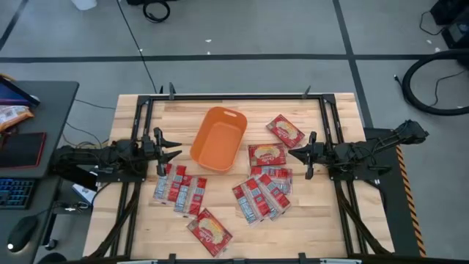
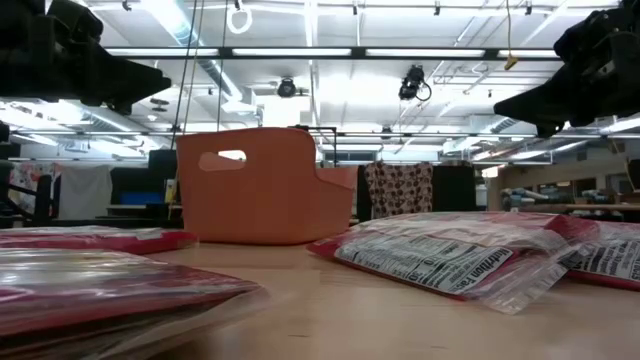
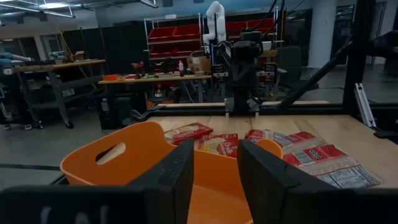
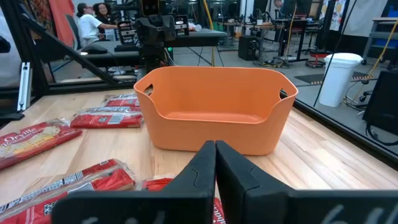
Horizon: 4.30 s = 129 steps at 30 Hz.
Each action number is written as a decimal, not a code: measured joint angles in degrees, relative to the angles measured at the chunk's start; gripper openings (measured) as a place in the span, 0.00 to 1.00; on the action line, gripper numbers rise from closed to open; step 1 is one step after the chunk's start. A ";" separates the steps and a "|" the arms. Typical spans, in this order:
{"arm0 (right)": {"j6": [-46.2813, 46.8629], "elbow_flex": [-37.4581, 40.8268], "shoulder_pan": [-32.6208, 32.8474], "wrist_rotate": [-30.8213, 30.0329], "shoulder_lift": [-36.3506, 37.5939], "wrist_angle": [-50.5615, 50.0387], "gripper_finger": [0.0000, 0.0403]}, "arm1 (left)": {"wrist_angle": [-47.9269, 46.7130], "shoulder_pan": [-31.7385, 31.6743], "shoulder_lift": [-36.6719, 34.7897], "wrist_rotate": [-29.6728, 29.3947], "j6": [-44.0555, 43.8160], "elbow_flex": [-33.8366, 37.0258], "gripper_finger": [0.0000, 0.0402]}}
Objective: Sort popcorn bags into baskets
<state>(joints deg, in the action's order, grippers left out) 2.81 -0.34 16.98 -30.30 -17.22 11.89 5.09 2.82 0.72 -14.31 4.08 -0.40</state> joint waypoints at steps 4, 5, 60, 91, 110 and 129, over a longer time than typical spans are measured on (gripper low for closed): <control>0.02 0.00 -0.01 0.00 0.01 0.01 0.04 | 0.00 0.01 0.00 0.00 0.00 -0.01 0.32; 0.00 -0.02 -0.01 0.00 0.01 0.01 0.04 | -0.01 -0.01 0.01 0.02 0.00 0.00 0.32; 0.00 0.00 -0.01 0.00 -0.01 0.01 0.04 | 10.88 1.62 3.74 16.50 -35.67 0.00 0.32; 0.00 0.00 0.01 0.00 -0.01 0.01 0.04 | -31.66 39.20 69.44 9.22 -73.22 -38.21 0.32; 0.00 0.00 -0.01 0.00 -0.01 0.03 0.04 | -61.18 46.91 98.80 9.44 -76.59 -60.51 0.32; 0.00 0.00 0.01 0.00 -0.01 0.01 0.04 | -72.98 50.82 105.40 -2.31 -69.37 -71.37 0.33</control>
<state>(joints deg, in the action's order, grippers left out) 2.81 -0.34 16.99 -30.30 -17.23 11.90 -67.88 53.64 106.13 -16.62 -65.30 -71.77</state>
